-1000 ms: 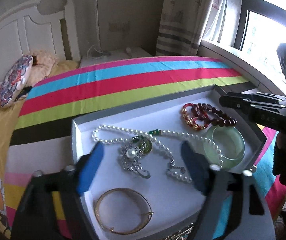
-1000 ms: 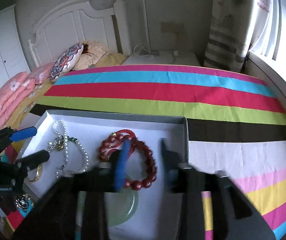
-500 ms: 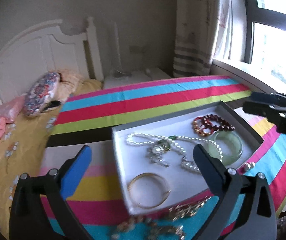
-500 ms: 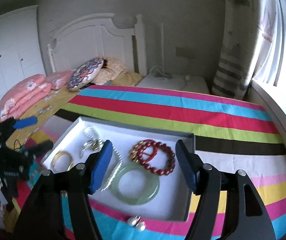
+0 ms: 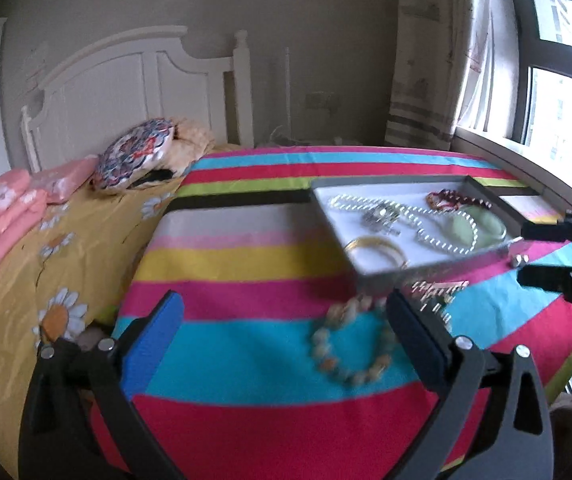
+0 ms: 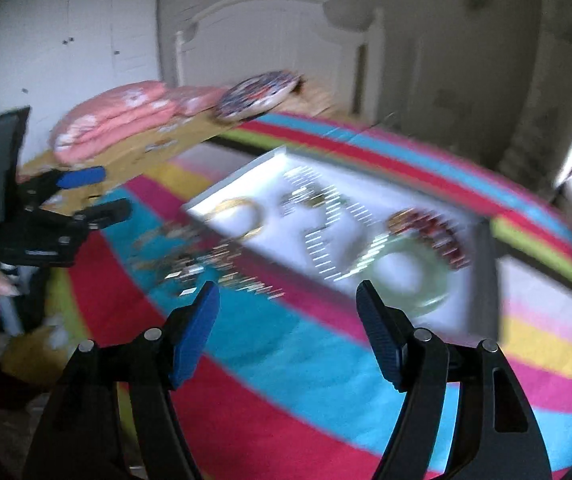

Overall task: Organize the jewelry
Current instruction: 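Grasp the beige bead bracelet with the left gripper while the right grasps the gold double ring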

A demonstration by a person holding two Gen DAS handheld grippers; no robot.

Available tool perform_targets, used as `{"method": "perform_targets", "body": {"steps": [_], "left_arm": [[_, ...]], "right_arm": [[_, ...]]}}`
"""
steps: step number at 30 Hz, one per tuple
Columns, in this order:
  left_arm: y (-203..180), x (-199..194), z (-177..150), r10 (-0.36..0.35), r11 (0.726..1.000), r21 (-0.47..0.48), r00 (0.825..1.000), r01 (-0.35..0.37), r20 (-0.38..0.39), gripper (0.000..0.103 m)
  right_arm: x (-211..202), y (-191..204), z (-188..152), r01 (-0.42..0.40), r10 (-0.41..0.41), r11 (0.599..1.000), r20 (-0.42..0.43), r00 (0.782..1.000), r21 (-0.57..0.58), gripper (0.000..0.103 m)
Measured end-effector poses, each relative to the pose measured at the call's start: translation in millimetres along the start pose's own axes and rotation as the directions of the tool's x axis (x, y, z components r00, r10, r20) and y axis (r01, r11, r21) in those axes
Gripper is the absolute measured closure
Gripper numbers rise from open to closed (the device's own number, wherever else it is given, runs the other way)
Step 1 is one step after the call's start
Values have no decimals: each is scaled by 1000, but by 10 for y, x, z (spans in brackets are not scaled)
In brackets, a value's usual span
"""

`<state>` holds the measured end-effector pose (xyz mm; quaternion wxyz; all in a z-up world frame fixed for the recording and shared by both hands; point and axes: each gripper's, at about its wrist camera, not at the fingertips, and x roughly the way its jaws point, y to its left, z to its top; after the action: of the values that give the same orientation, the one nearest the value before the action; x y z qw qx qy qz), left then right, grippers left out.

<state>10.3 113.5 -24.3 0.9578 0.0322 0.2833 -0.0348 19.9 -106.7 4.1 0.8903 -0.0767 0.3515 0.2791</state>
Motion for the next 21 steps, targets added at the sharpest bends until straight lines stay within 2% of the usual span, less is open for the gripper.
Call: {"method": "perform_targets", "body": {"steps": [3,7,12,18,21], "left_arm": [[152,-10,-90,32,999,-42,999,-32,-4,3],[323,-71,-92,28,994,-103,1000,-26,14,3],[335,-113,-114,39,996,-77,999,-38,8,3],[275,-109,-200,19,998,-51,1000,-20,-21,3],[208,-108,-209,-9,999,-31,999,8,-33,3]], "right_arm": [[127,200,-20,-63,62,998,-41,997,-21,34],[310,472,30,-158,153,987,-101,983,-41,35],[580,617,101,-150,133,985,-177,975,-84,42],[711,645,151,-143,121,984,-203,972,-102,46],[723,630,158,-139,116,984,-198,973,-110,57]]}}
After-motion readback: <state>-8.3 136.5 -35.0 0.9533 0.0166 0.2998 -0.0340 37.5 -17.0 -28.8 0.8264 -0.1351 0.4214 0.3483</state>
